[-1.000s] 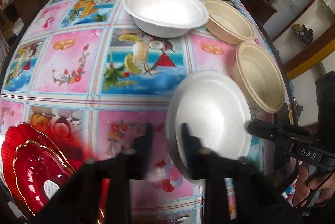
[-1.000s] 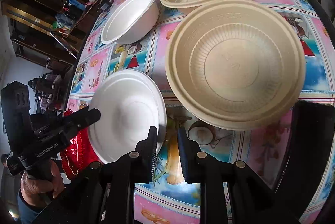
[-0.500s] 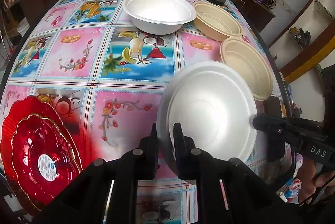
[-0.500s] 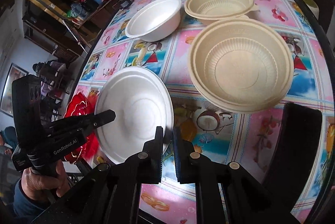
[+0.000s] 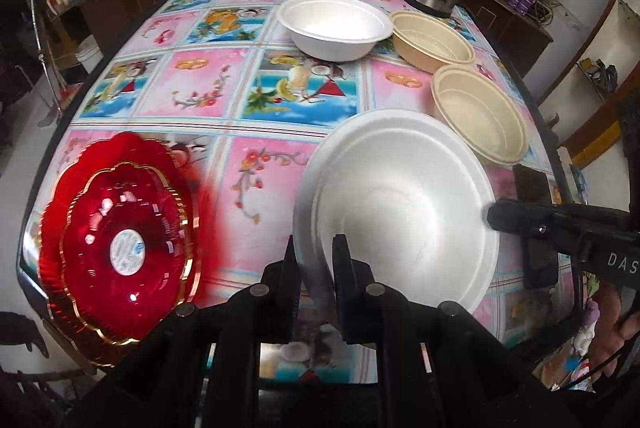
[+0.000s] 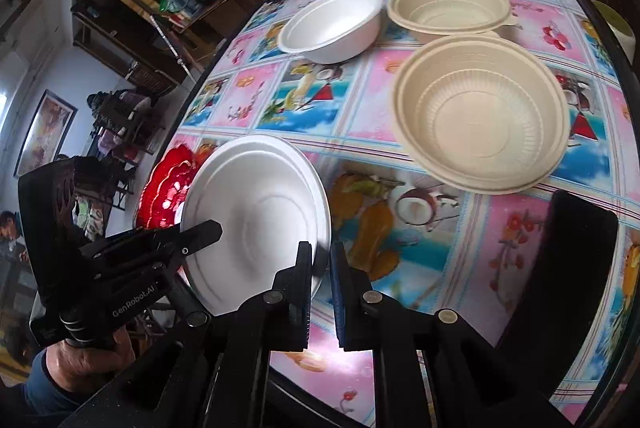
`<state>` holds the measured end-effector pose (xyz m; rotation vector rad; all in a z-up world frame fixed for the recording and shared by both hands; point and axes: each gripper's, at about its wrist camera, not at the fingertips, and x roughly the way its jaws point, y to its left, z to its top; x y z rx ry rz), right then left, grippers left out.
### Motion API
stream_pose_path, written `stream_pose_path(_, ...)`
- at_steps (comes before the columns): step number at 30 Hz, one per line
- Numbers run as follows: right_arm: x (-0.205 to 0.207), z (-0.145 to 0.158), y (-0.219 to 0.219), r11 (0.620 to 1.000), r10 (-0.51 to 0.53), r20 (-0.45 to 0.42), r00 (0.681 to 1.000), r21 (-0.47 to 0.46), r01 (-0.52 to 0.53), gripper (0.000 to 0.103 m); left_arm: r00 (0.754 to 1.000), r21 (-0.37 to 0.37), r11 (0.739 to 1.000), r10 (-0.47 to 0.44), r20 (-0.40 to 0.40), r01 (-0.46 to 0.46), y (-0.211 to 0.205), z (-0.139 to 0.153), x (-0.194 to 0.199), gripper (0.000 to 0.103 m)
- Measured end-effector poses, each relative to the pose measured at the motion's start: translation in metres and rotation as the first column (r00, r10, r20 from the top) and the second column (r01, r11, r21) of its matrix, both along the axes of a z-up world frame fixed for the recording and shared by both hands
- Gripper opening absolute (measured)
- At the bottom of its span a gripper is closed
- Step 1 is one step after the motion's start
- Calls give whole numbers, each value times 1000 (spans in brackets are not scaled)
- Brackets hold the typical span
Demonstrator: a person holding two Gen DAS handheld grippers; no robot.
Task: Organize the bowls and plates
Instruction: 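Carry the white foam plate over the red plates with the left gripper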
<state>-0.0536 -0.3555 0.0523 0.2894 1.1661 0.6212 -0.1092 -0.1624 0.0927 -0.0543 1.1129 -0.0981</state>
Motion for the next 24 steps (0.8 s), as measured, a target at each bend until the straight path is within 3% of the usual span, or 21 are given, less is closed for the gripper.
stream_pose_path(10, -2, 31, 52, 1000, 5, 82, 997, -6, -4, 10, 993, 27, 1000, -15, 114, 12, 56, 33, -4, 13)
stream_pose_path(24, -5, 34, 166, 986, 159, 94, 983, -71, -153, 10, 986, -38, 991, 132, 102, -129, 167, 21, -34, 13)
